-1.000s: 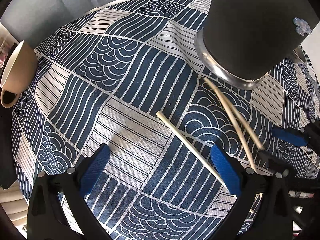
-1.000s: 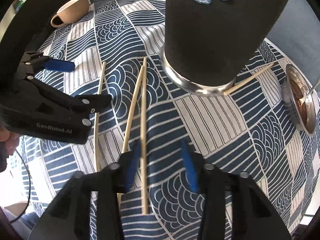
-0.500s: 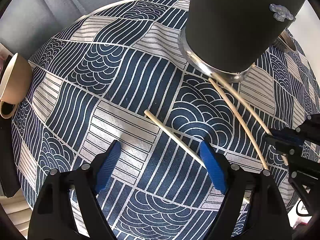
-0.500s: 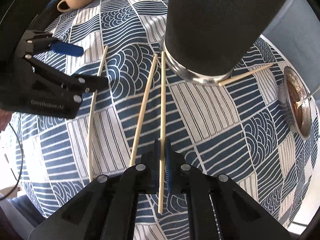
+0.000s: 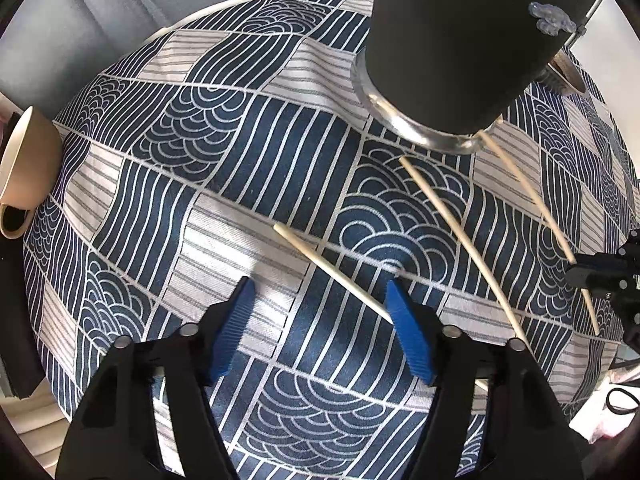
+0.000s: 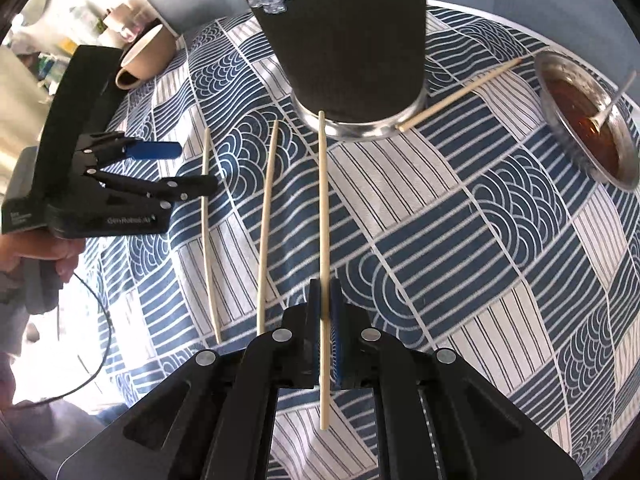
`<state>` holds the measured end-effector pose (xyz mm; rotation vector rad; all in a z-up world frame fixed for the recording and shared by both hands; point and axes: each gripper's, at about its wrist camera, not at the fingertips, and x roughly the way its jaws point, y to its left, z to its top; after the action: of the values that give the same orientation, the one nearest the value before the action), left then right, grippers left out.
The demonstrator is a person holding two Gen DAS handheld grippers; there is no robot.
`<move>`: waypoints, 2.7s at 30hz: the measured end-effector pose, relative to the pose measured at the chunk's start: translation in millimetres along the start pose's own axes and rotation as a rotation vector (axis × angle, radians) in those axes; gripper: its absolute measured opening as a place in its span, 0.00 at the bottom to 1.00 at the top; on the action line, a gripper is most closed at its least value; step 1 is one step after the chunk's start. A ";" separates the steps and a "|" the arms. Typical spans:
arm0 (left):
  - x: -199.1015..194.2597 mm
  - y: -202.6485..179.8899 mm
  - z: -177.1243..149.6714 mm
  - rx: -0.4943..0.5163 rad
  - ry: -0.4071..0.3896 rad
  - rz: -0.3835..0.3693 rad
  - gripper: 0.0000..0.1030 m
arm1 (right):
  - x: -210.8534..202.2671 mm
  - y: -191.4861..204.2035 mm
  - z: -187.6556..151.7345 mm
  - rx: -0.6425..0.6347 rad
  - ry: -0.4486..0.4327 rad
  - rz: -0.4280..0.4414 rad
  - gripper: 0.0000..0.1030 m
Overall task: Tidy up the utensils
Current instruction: 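Close the right tool on one chopstick while the left tool grasps another, then lift both held chopsticks upright and carry them above the black cup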
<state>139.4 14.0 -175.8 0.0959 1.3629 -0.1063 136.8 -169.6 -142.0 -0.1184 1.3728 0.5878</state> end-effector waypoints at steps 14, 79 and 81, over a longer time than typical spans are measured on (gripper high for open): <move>-11.7 46.5 -31.4 -0.161 0.062 -0.209 0.05 | -16.6 -5.8 -11.3 0.044 -0.067 0.081 0.05; -195.9 12.1 52.0 -0.101 -0.400 -0.424 0.05 | -241.9 0.1 78.6 -0.124 -0.595 0.137 0.05; -204.9 10.2 69.5 -0.091 -0.426 -0.429 0.05 | -247.3 2.7 91.1 -0.137 -0.603 0.125 0.05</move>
<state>166.6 19.2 39.0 -0.2844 0.9426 -0.4014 196.8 -209.9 111.5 0.0356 0.7582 0.7486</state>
